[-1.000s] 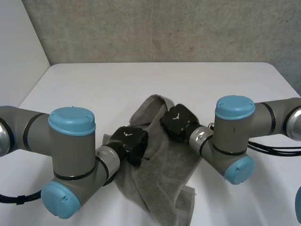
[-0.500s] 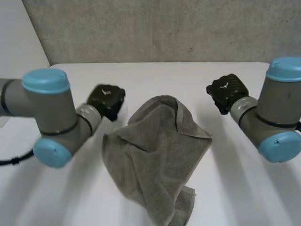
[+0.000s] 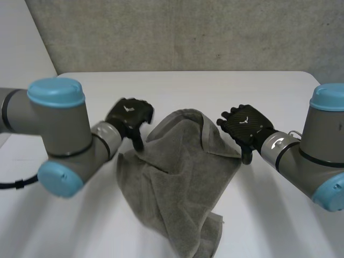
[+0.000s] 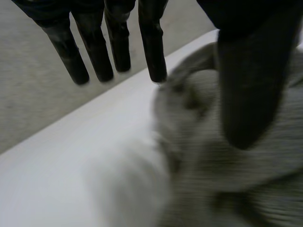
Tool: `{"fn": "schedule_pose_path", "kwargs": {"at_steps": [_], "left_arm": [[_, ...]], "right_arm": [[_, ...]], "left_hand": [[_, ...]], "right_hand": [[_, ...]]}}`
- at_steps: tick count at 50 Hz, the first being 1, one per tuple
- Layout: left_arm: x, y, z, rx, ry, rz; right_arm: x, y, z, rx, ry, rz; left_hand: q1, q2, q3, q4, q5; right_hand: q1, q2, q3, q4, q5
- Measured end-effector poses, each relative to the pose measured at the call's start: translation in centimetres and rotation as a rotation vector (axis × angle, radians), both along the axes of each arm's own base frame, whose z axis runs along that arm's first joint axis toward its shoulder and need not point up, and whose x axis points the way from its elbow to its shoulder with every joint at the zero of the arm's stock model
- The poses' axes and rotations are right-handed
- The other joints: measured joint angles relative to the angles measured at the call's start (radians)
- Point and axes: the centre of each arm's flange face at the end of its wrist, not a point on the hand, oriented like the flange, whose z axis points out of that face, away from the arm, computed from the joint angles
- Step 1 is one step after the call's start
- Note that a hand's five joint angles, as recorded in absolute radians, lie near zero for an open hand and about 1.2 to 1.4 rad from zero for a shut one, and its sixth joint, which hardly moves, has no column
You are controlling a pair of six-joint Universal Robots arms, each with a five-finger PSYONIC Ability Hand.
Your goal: Fold the towel.
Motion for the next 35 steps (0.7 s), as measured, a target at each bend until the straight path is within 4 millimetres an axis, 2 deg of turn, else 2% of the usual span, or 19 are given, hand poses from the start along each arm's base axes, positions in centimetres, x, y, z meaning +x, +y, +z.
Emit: {"fn": "schedule_pose_path", "kwargs": {"at_steps": [3,7,12,17,23,26,30,32,35], "left_arm": [[-0.4,2.8,-0.1,0.029,-0.005,-0.044],[-1.0,6.5,-0.7,0.067,-0.027,-0.110],[-1.7,10.0,-1.9,0.106,-0.061,-0.187],[-2.1,12.5,-3.2,0.140,-0.096,-0.246],[-2.1,14.0,-4.3,0.171,-0.126,-0.283],[-2.0,14.2,-4.6,0.179,-0.135,-0.287],[-1.8,13.8,-4.6,0.178,-0.135,-0.275],[-1.6,13.2,-4.3,0.171,-0.129,-0.258],[-1.3,11.8,-3.8,0.152,-0.116,-0.224]], "right_arm": [[-0.1,0.6,-0.1,0.019,-0.003,0.022],[-0.4,1.1,-0.5,0.041,-0.002,0.026],[-1.0,0.9,-1.0,0.053,-0.002,0.005],[-1.4,0.5,-1.1,0.053,-0.006,-0.012],[-1.5,0.3,-1.2,0.050,-0.008,-0.018],[-1.5,0.3,-1.4,0.053,-0.007,-0.017],[-1.4,0.4,-1.7,0.058,-0.005,-0.015],[-1.4,0.5,-1.8,0.059,-0.005,-0.014],[-1.3,0.6,-2.0,0.061,-0.004,-0.011]], "left_hand": [[-0.094,-0.107,-0.105,-0.100,-0.114],[-0.097,-0.119,-0.121,-0.113,-0.128],[-0.097,-0.120,-0.121,-0.114,-0.128],[-0.097,-0.121,-0.121,-0.114,-0.128],[-0.070,-0.098,-0.102,-0.094,-0.080],[0.144,0.134,0.124,0.113,0.143],[0.770,0.788,0.766,0.797,0.805],[0.852,0.882,0.881,0.916,0.859],[0.852,0.907,0.910,0.941,0.859]], "right_hand": [[0.001,0.000,0.000,0.000,0.000],[0.000,0.000,0.000,0.000,0.000],[0.000,0.000,0.000,0.000,0.000],[0.000,0.000,0.000,0.000,0.000],[0.000,0.000,0.000,0.000,0.000],[0.000,0.000,0.000,0.000,0.000],[0.000,0.000,0.000,0.000,0.000],[0.000,0.000,0.000,0.000,0.000],[0.000,0.000,0.000,0.000,0.000]]}}
